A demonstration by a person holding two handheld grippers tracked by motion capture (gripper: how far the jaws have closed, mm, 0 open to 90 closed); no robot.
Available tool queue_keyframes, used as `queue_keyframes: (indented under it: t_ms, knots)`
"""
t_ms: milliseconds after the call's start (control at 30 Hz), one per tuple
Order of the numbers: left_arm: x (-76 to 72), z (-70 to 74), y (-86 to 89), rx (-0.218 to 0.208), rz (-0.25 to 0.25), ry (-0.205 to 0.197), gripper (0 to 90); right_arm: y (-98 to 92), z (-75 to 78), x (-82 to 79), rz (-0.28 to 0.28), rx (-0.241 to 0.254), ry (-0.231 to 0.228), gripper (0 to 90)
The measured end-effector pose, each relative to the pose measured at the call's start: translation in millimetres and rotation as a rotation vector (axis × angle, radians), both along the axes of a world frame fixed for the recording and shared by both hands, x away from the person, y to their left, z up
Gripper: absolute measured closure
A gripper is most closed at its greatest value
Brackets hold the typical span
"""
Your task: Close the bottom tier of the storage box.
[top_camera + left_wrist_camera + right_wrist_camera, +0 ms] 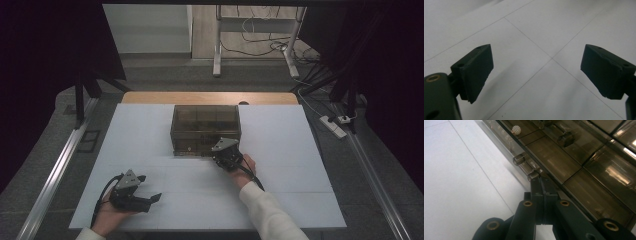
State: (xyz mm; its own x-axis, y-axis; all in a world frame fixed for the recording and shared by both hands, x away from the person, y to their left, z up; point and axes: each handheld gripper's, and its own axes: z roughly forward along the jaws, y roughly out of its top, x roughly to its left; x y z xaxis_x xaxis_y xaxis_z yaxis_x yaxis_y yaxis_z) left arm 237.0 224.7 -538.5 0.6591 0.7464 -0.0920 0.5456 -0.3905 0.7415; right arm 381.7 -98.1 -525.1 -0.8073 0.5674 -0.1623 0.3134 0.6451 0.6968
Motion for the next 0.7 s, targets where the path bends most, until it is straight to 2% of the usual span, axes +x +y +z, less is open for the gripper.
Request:
queue_keyframes:
  t_ms: [700]
  knots:
    - [-0.2,-0.4,0.1,0.001,0.001,0.001,10.9,0.5,-2.9,13.7,-0.028,0.009,-0.02,89.4]
